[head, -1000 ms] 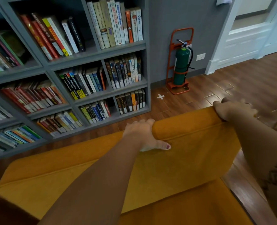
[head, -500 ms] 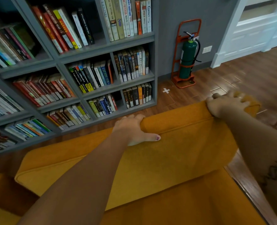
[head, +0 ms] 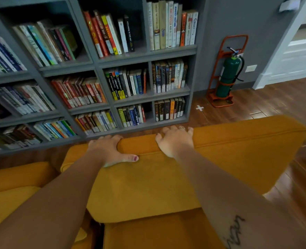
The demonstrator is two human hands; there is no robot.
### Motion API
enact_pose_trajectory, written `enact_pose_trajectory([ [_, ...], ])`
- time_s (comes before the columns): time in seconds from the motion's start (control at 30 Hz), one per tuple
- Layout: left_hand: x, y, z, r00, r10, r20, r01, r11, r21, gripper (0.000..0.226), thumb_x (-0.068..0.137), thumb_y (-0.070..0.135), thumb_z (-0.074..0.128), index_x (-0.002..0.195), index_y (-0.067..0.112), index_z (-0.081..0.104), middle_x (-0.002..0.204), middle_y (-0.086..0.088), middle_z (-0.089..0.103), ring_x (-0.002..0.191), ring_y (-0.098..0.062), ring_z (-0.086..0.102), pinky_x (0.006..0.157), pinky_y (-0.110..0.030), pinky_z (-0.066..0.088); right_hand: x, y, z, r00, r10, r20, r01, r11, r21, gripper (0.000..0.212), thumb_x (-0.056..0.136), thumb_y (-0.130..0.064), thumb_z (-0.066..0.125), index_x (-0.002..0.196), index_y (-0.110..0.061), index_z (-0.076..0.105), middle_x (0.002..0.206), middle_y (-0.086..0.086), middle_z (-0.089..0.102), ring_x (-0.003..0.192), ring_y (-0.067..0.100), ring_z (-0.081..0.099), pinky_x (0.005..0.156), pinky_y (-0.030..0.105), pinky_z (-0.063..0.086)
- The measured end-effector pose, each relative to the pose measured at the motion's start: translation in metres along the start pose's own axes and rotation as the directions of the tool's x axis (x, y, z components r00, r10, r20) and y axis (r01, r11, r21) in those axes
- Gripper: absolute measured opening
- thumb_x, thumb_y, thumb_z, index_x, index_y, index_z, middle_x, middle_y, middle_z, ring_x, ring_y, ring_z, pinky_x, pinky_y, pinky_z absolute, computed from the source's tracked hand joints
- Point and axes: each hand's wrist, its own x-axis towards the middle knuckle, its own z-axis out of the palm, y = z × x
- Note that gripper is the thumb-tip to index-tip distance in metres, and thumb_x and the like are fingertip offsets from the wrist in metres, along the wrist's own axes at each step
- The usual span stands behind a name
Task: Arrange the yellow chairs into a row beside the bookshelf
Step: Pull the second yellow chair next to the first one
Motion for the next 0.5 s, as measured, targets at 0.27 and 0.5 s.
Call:
enact_pose_trajectory([
  [0.27,0.002,-0.003,0.007,0.998,0.007,-0.058,-0.006,1.0,0.018,0.113,0.061,0.091,0.042,0.151,0.027,0.022,0.155,-0.004,0.029,0.141,-0.029,0.028,0.113,-0.049,0.021,0.002,-0.001,-0.001,1.0,0.011,0.015,-0.011,1.0,-0.026,0.059,0.098,-0.051,0.016,0.144,-0.02,0.038,0.148,0.009,0.041,0.137,0.029,0.035,0.113,0.056,0.014],
  [0.5,0.011,-0.005,0.012,0.995,0.018,-0.101,-0.016,1.0,0.02,0.112,0.059,0.093,0.04,0.148,0.027,0.027,0.15,-0.004,0.035,0.138,-0.028,0.031,0.113,-0.05,0.022,0.008,0.0,-0.002,1.0,0.005,0.014,-0.005,1.0,-0.024,0.059,0.097,-0.051,0.017,0.144,-0.023,0.038,0.147,0.007,0.042,0.135,0.029,0.036,0.113,0.054,0.016],
])
